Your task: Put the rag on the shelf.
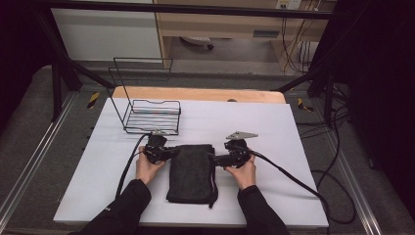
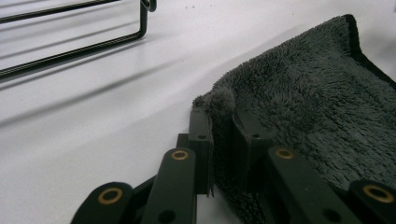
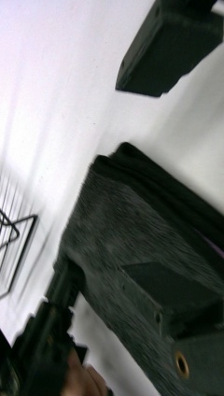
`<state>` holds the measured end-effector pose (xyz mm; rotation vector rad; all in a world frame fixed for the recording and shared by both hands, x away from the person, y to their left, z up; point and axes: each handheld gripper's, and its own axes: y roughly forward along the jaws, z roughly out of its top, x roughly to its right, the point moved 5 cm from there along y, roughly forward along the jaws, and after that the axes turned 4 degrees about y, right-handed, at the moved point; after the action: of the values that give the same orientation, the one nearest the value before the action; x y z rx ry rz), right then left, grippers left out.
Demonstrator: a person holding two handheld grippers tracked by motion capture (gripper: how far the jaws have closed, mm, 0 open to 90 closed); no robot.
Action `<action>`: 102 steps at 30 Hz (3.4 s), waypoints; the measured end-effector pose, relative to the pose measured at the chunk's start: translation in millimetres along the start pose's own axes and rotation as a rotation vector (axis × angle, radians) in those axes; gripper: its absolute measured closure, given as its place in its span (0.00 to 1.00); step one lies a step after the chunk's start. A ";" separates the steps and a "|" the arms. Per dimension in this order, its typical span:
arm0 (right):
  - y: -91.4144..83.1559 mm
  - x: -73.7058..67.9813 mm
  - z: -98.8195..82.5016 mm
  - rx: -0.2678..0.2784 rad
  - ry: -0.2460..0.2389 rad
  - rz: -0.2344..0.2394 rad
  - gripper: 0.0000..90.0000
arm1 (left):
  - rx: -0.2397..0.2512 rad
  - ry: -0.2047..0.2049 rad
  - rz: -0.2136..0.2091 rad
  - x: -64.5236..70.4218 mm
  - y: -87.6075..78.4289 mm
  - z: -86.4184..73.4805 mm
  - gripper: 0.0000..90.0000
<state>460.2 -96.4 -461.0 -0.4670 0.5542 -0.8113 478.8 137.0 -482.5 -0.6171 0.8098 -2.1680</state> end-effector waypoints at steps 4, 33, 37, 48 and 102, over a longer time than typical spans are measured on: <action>16.6 6.6 1.9 -0.012 0.020 -0.017 0.27 | 0.007 0.005 0.007 1.1 0.0 -0.5 0.87; 32.2 2.0 -9.9 -0.090 0.117 0.050 0.85 | 0.018 0.012 0.023 2.5 -1.1 -0.5 0.89; 29.4 1.2 -8.2 -0.083 0.117 0.047 0.86 | 0.026 0.002 0.017 2.2 -4.8 0.9 0.91; 12.7 -5.8 2.9 -0.024 0.102 0.076 0.87 | 0.105 0.038 -0.013 11.9 -32.8 13.0 0.91; -83.7 -63.0 66.8 0.315 -0.121 0.089 0.88 | 0.480 0.138 -0.007 55.0 -147.4 54.1 0.92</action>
<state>420.9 -86.2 -343.6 -0.1985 0.3250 -0.7628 410.7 154.6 -331.8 -0.2276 0.3290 -2.3156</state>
